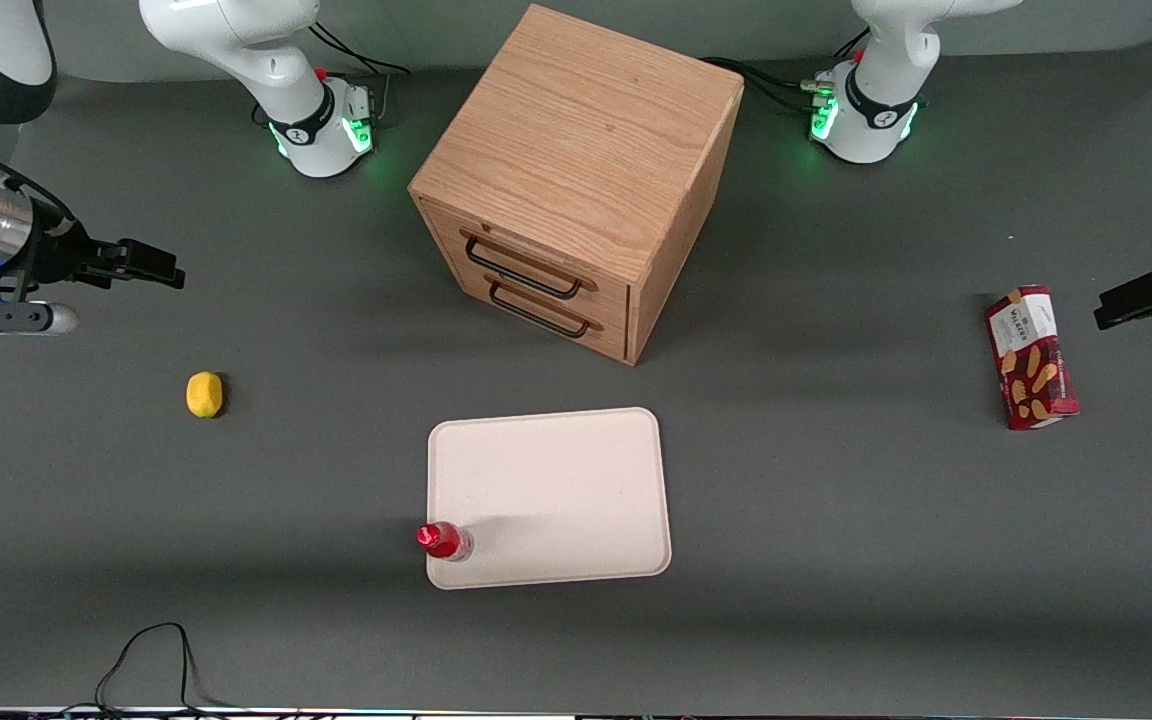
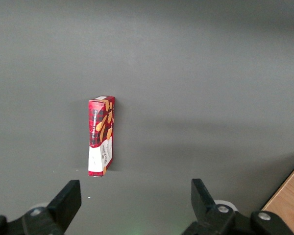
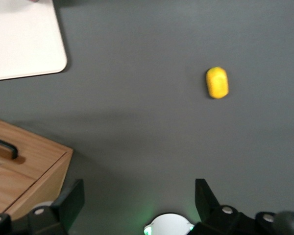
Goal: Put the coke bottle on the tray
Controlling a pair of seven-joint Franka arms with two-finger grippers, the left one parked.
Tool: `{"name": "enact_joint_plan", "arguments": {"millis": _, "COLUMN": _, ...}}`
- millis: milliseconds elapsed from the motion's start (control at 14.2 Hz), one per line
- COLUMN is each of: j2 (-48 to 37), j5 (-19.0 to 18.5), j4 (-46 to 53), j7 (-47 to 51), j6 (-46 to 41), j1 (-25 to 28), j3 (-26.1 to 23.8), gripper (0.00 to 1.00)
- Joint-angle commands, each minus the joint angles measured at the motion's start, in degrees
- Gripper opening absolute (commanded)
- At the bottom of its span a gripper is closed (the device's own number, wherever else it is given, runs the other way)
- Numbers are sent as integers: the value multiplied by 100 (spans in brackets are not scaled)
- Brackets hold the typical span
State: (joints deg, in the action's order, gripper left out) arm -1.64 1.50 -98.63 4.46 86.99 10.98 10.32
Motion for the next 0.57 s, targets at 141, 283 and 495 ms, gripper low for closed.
{"name": "enact_joint_plan", "arguments": {"millis": 141, "j2": -38, "j5": -317, "j4": 475, "j7": -121, "j6": -435, "j1": 0, "j3": -179, "gripper": 100}}
{"name": "enact_joint_plan", "arguments": {"millis": 283, "j2": -38, "j5": -317, "j4": 582, "j7": -129, "j6": -595, "j1": 306, "j3": 100, "gripper": 100}}
{"name": "enact_joint_plan", "arguments": {"millis": 495, "j2": -29, "j5": -291, "j4": 617, "j7": -77, "j6": -604, "j1": 379, "j3": 217, "gripper": 100}}
